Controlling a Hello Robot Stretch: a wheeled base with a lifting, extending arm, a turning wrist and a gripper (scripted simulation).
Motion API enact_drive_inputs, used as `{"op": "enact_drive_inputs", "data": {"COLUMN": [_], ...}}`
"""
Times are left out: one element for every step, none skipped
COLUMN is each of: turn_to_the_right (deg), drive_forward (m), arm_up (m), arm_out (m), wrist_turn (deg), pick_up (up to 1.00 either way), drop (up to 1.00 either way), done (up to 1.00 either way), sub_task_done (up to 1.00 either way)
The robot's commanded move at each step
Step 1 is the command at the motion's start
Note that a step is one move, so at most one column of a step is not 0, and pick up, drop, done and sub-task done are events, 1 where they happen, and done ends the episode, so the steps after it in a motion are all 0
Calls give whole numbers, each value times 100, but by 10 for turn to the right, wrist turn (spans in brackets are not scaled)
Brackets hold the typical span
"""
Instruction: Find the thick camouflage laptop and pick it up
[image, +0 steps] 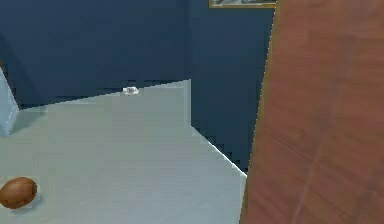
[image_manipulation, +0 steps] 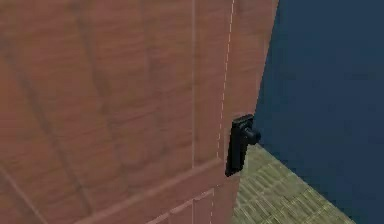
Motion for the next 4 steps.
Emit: {"op": "enact_drive_inputs", "data": {"turn_to_the_right": [-150, 0, 60, 0], "drive_forward": [0, 60, 0, 100], "arm_up": [0, 0, 0, 0], "arm_out": [0, 0, 0, 0], "wrist_turn": [0, 0, 0, 0], "pick_up": [0, 0, 0, 0], "drop": [0, 0, 0, 0], "done": [0, 0, 0, 0], "sub_task_done": [0, 0, 0, 0]}}
